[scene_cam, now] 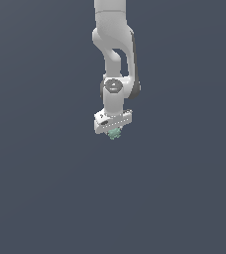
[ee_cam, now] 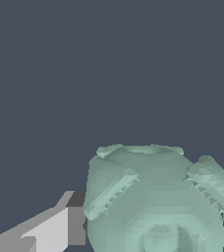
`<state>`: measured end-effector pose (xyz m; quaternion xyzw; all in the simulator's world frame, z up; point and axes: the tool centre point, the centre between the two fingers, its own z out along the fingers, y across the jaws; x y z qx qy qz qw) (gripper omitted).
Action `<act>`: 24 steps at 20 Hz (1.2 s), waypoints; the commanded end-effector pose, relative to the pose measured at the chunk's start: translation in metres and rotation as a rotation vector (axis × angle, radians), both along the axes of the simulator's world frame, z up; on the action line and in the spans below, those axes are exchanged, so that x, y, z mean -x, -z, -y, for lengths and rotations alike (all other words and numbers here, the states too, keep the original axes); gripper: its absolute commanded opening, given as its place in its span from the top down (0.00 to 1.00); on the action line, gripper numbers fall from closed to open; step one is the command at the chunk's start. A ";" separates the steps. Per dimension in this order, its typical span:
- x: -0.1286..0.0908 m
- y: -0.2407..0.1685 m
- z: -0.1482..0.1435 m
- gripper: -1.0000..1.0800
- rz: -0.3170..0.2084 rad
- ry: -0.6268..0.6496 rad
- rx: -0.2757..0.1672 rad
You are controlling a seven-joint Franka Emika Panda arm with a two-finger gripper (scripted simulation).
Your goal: Pick up the object and move it to a goal position.
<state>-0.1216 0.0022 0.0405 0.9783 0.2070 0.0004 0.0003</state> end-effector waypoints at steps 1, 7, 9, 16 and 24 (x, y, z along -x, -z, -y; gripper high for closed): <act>0.000 -0.001 0.000 1.00 0.000 0.000 0.000; 0.001 -0.015 0.001 1.00 0.000 0.000 0.000; 0.002 -0.024 0.001 1.00 0.000 0.000 0.000; 0.004 -0.071 0.003 1.00 -0.001 -0.001 0.000; 0.005 -0.115 0.006 1.00 -0.001 -0.001 -0.001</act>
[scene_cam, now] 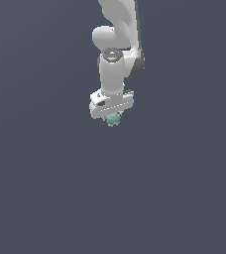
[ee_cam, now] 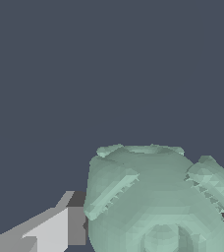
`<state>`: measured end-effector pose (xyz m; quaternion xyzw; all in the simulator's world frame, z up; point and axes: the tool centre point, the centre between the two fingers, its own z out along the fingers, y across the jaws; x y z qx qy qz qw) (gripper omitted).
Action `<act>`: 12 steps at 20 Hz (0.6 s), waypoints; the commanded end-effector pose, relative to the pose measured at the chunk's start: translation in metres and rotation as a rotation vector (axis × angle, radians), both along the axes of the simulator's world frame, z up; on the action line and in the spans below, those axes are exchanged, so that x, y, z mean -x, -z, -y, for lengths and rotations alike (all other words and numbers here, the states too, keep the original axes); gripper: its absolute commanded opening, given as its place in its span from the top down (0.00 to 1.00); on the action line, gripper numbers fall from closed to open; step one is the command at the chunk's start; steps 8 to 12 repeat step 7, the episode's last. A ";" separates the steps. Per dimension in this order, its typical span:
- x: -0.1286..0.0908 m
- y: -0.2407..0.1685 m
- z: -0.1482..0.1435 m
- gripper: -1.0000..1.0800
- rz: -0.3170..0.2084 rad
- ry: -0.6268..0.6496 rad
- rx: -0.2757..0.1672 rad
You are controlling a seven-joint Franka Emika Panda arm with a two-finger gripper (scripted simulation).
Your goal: Pick up the object and move it to a goal position.
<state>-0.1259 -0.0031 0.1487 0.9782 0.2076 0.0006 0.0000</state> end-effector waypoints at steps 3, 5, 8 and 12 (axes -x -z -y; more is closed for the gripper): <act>0.000 -0.015 0.001 1.00 -0.001 0.000 0.000; 0.000 -0.018 0.001 1.00 -0.001 0.000 0.000; 0.000 -0.019 0.001 1.00 -0.001 0.000 0.000; 0.000 -0.019 0.001 1.00 -0.001 0.000 0.000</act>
